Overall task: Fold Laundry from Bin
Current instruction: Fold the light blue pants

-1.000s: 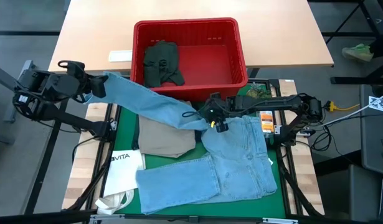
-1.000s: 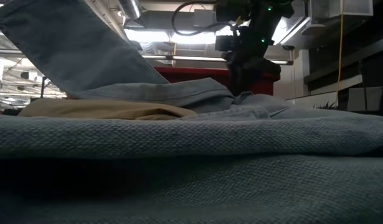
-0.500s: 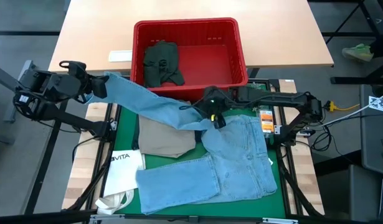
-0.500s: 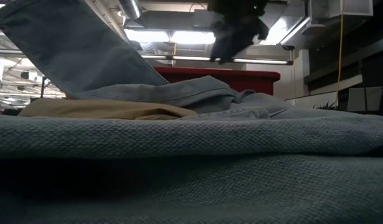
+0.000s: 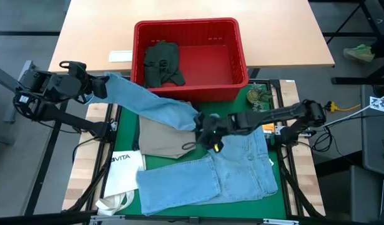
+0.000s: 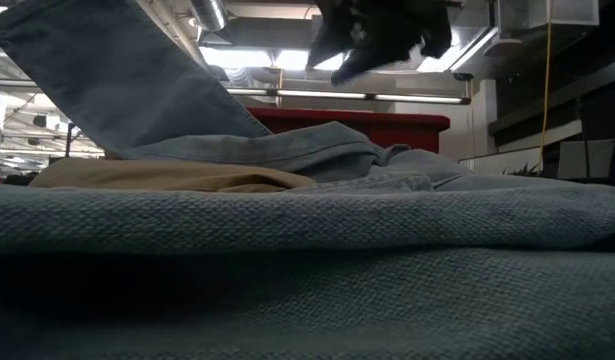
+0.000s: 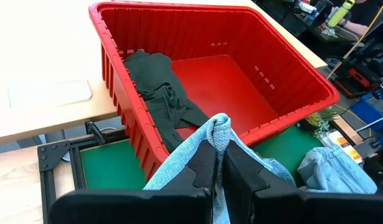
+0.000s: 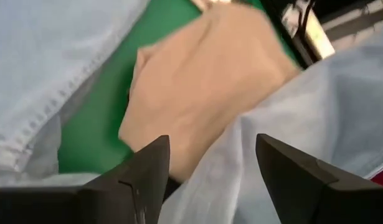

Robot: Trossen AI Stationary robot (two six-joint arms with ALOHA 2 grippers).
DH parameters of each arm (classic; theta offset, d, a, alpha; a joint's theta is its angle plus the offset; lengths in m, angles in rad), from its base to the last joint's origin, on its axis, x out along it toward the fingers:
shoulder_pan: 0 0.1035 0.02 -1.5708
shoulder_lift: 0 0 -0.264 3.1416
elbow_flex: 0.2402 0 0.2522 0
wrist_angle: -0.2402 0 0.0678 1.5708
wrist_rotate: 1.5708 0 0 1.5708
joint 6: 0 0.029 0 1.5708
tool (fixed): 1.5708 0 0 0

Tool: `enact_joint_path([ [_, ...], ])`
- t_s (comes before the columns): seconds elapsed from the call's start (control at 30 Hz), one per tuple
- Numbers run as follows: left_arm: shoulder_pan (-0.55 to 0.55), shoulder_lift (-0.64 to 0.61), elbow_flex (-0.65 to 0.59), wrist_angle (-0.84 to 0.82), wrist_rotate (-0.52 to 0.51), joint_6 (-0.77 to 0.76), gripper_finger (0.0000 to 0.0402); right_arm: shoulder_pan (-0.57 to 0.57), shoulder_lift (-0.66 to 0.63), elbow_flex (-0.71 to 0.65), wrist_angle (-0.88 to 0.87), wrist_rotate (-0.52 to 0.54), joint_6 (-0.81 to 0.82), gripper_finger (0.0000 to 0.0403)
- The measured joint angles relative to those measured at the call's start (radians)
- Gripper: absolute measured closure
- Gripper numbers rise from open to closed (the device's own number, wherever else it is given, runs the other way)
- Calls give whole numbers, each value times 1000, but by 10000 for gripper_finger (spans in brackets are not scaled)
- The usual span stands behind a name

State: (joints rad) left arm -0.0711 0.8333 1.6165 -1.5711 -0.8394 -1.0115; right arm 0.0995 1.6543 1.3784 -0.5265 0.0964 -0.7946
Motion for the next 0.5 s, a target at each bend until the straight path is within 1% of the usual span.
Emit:
enact_joint_path([
  [0.13, 0, 0, 0, 0, 0, 0, 391, 23, 1, -65, 3, 95, 1, 166],
  [0.3, 0, 0, 0, 0, 0, 0, 391, 25, 1, -139, 18, 157, 2, 166],
  [0.5, 0, 0, 0, 0, 0, -1, 391, 25, 1, -235, 130, 241, -22, 166],
])
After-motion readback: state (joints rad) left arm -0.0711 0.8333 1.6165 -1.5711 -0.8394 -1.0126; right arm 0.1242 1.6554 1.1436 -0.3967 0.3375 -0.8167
